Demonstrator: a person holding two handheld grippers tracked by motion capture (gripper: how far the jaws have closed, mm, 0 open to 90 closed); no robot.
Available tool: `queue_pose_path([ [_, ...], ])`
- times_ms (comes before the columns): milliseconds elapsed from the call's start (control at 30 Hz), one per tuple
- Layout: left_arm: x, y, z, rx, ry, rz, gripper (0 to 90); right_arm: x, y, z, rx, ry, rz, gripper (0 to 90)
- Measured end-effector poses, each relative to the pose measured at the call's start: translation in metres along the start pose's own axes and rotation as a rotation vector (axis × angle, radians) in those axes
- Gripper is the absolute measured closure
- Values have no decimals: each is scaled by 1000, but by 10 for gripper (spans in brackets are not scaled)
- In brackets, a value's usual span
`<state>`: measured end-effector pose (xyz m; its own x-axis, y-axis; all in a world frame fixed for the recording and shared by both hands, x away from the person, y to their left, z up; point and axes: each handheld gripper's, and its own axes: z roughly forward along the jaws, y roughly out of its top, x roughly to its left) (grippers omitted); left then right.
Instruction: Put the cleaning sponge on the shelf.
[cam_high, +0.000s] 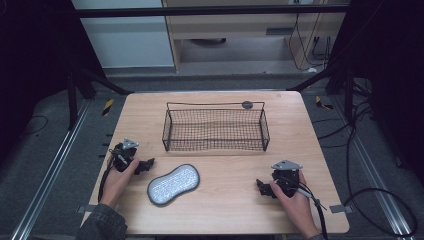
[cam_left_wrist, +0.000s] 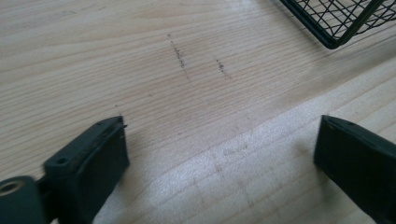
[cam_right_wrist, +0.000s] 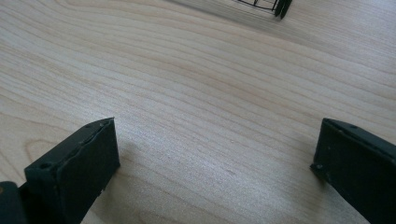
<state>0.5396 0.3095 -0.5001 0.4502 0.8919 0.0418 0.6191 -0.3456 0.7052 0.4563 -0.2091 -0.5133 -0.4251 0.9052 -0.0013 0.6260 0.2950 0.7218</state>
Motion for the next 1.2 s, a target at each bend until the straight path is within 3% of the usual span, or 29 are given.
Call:
queue_pose_path([
  [167, -5, 7, -14, -15, -19, 22, 43, 0, 0, 0, 0, 0, 0, 3],
  [300, -11, 13, -27, -16, -36, 75, 31, 0, 0, 0, 0, 0, 0, 4],
  [333, -12, 16, -33, -32, -58, 97, 30, 0, 0, 0, 0, 0, 0, 4],
  [600, -15, 25, -54, -43, -107, 138, 34, -1, 1, 0, 2, 5, -6, 3],
  [833, -24, 35, -71, 12, -125, 172, 35, 0, 0, 0, 1, 4, -5, 3],
  [1200, -49, 47, -80, 89, -162, 273, 35, 0, 0, 0, 0, 4, -5, 3],
])
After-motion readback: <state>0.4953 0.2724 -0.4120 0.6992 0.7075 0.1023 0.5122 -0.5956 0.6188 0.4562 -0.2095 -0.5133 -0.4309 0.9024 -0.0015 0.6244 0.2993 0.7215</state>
